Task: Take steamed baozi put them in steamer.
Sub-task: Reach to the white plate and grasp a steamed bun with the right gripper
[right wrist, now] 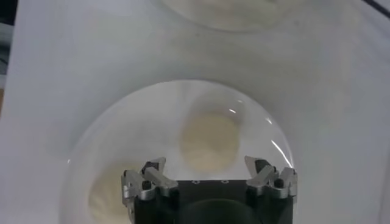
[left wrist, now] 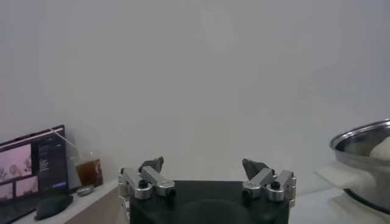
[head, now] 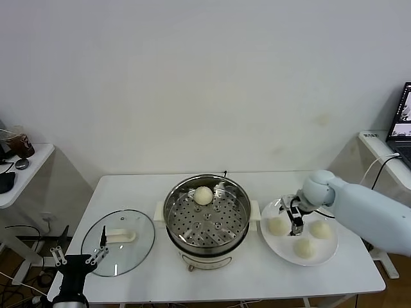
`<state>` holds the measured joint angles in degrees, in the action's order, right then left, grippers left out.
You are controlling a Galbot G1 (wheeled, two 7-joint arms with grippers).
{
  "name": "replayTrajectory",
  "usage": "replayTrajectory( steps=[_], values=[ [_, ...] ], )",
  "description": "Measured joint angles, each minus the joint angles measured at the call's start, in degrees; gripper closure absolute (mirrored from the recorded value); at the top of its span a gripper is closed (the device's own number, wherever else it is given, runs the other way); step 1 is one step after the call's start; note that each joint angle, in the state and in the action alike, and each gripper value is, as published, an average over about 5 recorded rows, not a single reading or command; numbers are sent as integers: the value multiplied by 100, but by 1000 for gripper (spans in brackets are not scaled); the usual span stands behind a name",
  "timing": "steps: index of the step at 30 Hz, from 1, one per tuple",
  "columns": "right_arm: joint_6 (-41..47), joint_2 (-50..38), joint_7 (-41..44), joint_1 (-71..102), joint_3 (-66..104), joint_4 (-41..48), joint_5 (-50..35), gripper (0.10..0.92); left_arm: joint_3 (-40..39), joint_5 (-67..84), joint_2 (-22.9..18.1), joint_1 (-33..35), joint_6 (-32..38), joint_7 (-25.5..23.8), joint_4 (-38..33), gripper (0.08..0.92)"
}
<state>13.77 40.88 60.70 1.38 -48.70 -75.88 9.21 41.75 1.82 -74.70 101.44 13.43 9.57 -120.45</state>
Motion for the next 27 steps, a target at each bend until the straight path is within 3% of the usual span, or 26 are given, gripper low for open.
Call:
replayTrajectory(
  steps=[11,27],
  values=[
    [-5,303,-57,282,290,371,195,228,7,-45,-18,3,17,4,-5,177],
    [99,264,170,302,402,320,172,596,23,-64,-53,49,37,8,-95,177]
  ],
)
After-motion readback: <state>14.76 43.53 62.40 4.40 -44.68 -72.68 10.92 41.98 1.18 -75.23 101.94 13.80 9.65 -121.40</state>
